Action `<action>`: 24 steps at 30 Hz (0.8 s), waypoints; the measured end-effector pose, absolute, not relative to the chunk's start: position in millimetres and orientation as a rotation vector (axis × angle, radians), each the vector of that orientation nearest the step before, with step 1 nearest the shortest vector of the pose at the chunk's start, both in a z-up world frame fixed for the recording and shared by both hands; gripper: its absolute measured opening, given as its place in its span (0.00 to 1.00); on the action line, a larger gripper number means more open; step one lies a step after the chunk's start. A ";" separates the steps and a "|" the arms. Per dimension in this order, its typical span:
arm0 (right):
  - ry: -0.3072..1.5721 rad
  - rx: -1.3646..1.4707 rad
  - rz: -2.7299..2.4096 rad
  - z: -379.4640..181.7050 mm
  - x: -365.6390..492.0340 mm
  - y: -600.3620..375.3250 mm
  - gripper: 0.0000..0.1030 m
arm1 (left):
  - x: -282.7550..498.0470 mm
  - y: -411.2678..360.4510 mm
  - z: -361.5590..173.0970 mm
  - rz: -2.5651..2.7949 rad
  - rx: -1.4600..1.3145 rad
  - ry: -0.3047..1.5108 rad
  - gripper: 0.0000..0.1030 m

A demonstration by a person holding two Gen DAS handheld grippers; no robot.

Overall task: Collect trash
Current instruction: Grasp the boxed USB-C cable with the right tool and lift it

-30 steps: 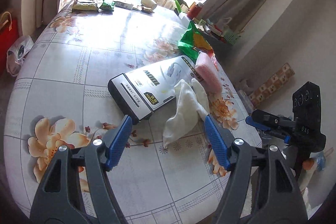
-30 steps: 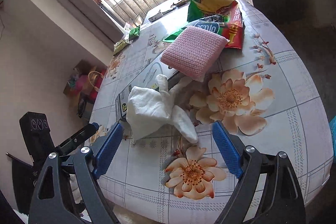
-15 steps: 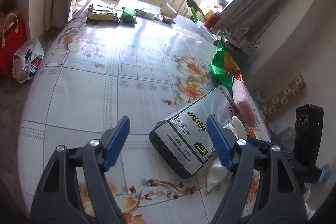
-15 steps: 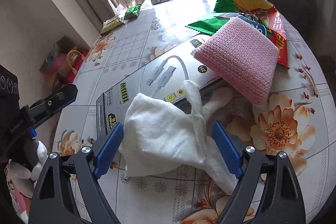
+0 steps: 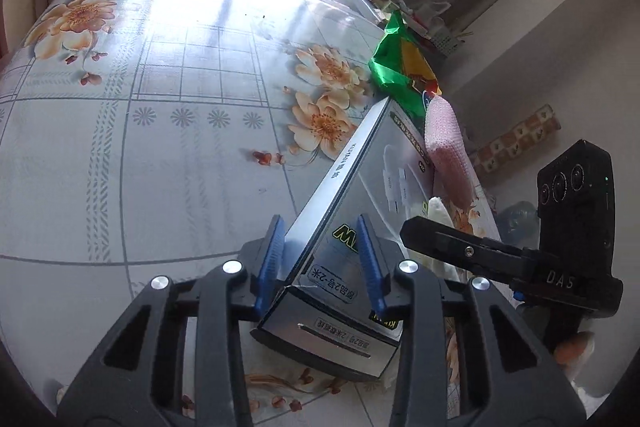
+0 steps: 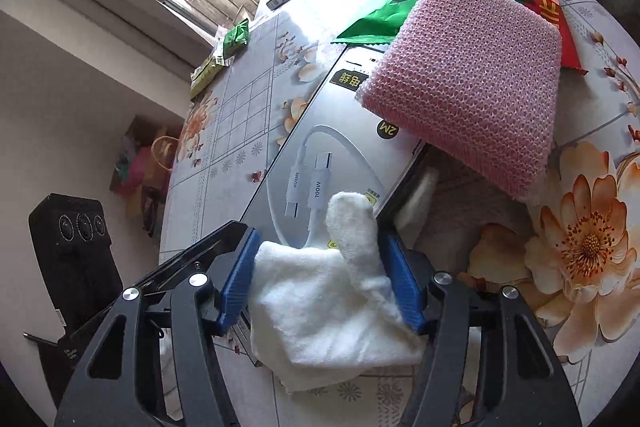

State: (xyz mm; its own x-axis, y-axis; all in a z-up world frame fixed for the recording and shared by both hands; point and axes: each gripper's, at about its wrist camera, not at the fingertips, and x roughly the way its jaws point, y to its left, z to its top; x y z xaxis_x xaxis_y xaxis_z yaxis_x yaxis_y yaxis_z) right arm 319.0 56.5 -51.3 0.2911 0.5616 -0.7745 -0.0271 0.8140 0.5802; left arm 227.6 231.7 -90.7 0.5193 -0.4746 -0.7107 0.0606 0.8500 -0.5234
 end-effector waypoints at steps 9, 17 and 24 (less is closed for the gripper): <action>1.284 0.402 0.511 -44.5 284.0 50.8 0.48 | 158.9 201.6 -81.7 -0.462 -0.446 1.019 0.31; 1.173 0.376 0.460 -5.7 277.0 25.2 0.73 | 119.9 206.0 -88.7 -0.437 -0.539 0.993 0.42; 1.222 0.334 0.458 -8.6 296.0 60.6 0.84 | 109.9 212.2 -95.0 -0.415 -0.571 1.002 0.42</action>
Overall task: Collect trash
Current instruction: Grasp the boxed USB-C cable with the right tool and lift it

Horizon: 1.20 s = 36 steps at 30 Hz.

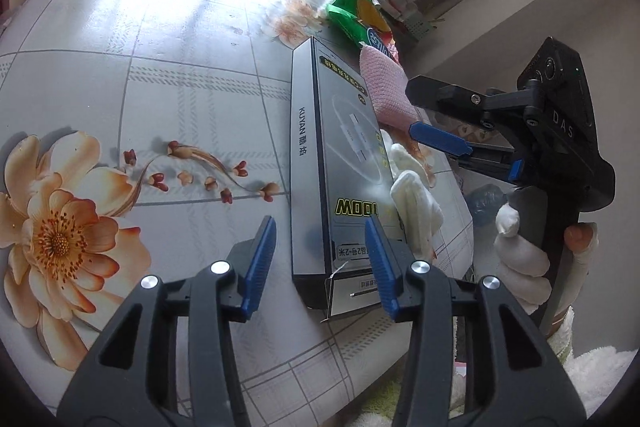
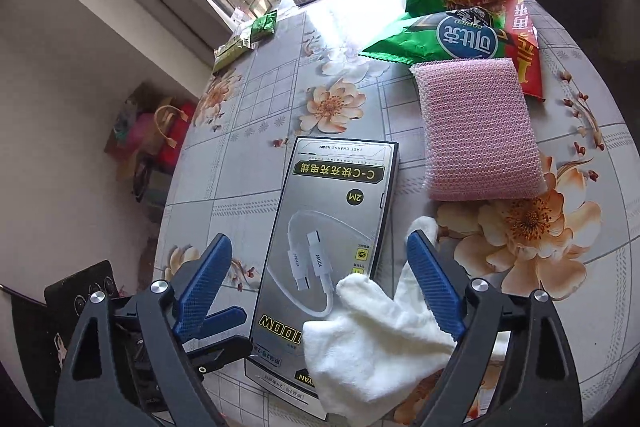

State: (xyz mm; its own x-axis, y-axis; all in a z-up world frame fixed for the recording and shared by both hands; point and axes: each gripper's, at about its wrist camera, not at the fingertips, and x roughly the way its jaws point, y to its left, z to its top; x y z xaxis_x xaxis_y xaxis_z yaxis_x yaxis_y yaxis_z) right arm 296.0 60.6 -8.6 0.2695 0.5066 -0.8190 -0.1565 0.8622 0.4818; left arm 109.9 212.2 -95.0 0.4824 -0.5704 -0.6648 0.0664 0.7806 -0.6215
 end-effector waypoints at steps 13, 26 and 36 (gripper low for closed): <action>1.291 -0.003 0.375 -47.0 306.9 130.4 0.87 | 110.5 198.4 -95.2 -0.417 -0.508 1.002 0.42; 1.171 0.562 0.649 -21.3 315.8 66.2 0.81 | 96.3 243.1 -77.4 -0.415 -0.663 0.876 0.46; 0.932 0.798 0.663 24.4 282.8 -43.1 0.80 | 85.9 241.7 -50.6 -0.454 -0.724 0.779 0.47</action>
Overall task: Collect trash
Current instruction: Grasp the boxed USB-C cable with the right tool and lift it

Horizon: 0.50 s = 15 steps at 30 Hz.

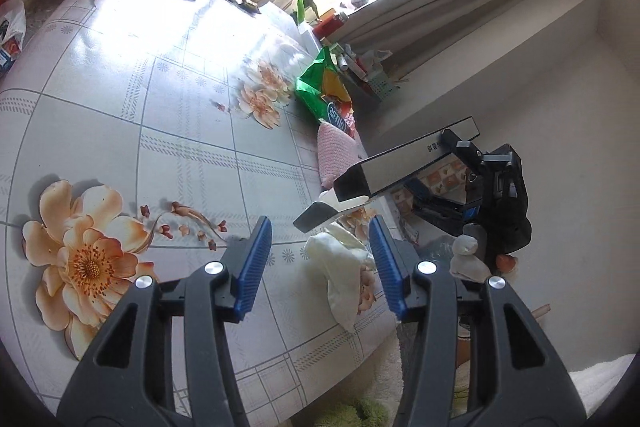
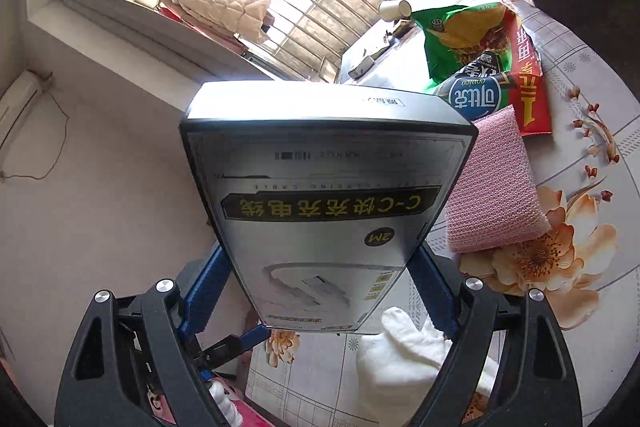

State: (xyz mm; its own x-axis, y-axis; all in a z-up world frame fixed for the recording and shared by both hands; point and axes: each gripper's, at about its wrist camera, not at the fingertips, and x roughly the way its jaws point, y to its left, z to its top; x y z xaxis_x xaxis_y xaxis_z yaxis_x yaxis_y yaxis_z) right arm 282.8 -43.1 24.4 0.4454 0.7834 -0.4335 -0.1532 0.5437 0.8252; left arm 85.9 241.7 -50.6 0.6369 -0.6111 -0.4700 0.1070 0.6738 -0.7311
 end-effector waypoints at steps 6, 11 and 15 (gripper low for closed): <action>0.831 0.878 0.646 53.2 240.0 -123.9 0.80 | 99.0 205.2 -51.4 -0.472 -0.629 0.849 0.54; 0.863 0.836 0.591 61.3 197.3 -172.3 0.80 | 110.5 168.7 -56.2 -0.487 -0.514 0.927 0.64; 0.927 0.672 0.453 62.8 173.0 -187.5 0.80 | 116.1 138.9 -60.4 -0.480 -0.396 0.977 0.66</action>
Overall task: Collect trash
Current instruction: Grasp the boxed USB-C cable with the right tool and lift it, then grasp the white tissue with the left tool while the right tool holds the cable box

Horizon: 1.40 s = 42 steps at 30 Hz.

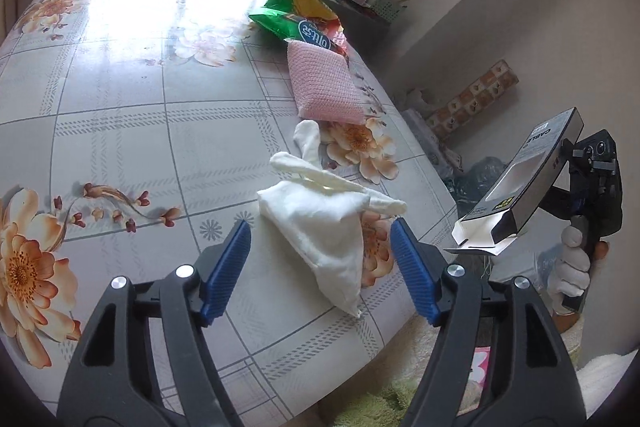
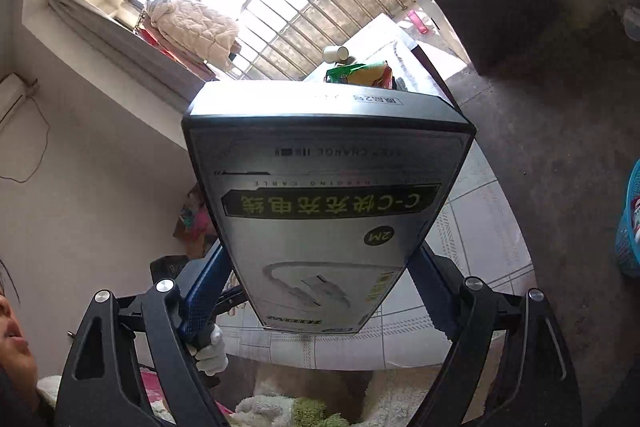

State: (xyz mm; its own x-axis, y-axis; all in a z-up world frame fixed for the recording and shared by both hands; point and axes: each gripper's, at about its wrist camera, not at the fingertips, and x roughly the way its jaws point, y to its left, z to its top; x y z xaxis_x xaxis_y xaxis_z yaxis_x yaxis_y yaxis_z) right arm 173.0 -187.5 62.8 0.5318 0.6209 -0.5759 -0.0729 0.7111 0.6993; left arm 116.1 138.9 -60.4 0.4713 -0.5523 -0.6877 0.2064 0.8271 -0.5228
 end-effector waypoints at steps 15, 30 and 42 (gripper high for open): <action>1.116 0.404 0.138 -10.1 216.8 -123.7 0.80 | 144.0 55.7 -87.1 -0.323 0.048 0.997 0.67; 1.204 0.407 0.112 -31.0 211.2 -115.8 0.83 | 150.5 63.8 -85.3 -0.265 0.031 0.963 0.25; 1.208 0.232 0.055 -34.3 209.2 -83.1 0.87 | 139.1 80.3 -73.6 -0.247 -0.039 0.936 0.19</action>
